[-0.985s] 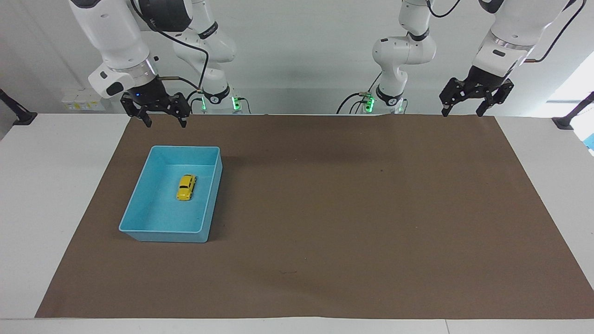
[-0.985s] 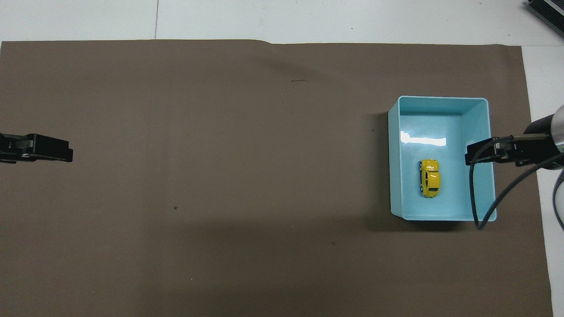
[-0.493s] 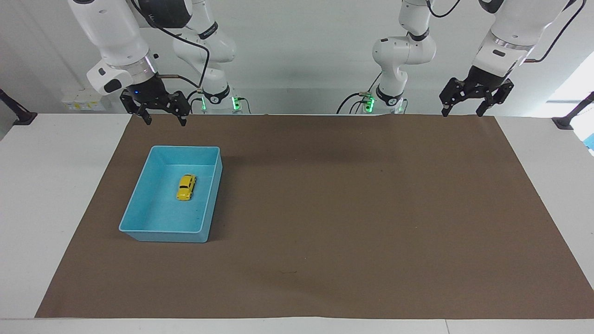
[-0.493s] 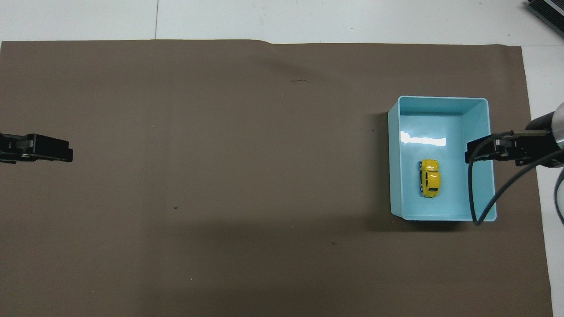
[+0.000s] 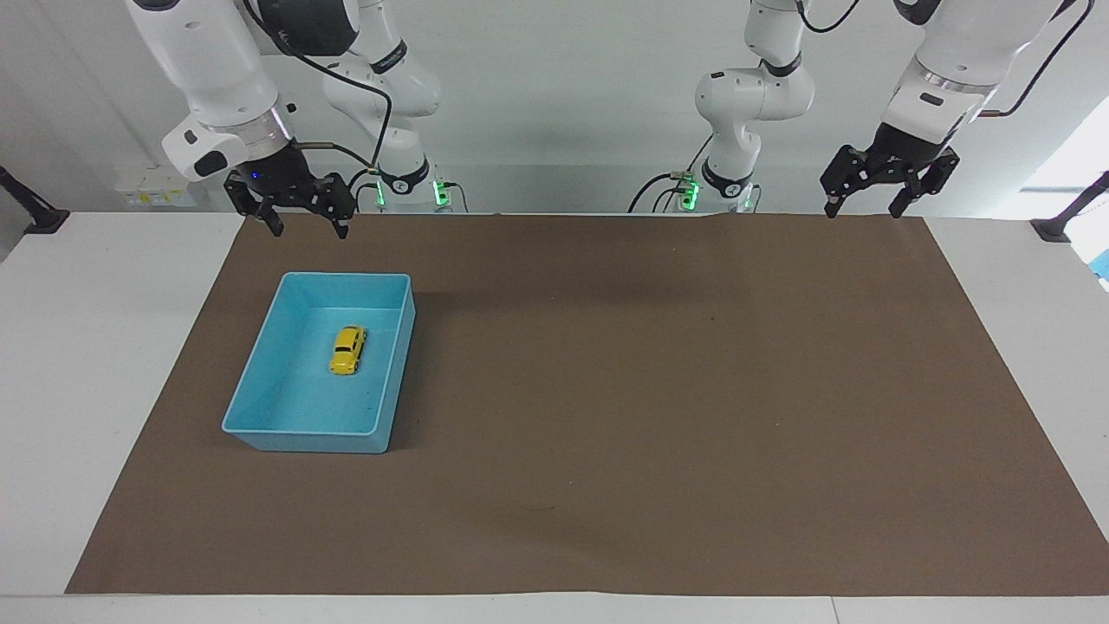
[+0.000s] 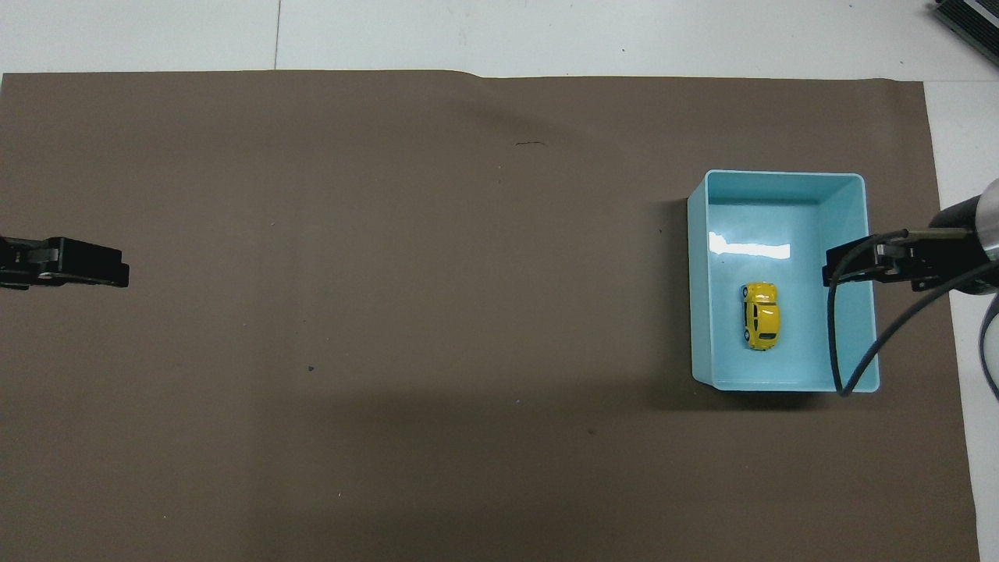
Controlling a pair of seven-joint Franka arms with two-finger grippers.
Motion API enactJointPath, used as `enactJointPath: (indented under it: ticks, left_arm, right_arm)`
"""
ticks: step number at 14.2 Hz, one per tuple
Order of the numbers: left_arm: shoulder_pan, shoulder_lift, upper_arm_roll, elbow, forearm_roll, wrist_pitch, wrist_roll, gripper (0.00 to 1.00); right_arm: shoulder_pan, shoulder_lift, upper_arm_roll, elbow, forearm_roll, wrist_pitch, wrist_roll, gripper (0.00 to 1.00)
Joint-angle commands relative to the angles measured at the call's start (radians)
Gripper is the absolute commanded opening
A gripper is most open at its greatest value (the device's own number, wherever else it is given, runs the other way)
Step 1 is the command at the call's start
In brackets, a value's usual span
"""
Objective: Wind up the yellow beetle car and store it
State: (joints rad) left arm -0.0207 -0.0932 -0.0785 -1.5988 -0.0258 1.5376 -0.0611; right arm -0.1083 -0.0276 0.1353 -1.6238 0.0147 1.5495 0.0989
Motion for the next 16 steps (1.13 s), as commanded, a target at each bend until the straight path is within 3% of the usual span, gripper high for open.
enactJointPath:
  ticks: [1, 16]
  left_arm:
    - [0.002, -0.019, 0.003, -0.016, -0.011, 0.001, 0.003, 1.00]
    - [0.002, -0.019, 0.003, -0.016, -0.011, 0.001, 0.003, 1.00]
  right_arm:
    - [-0.007, 0.011, 0.009, 0.021, 0.007, -0.002, 0.022, 1.00]
    - [0.001, 0.005, 0.009, 0.016, 0.011, 0.006, 0.031, 1.00]
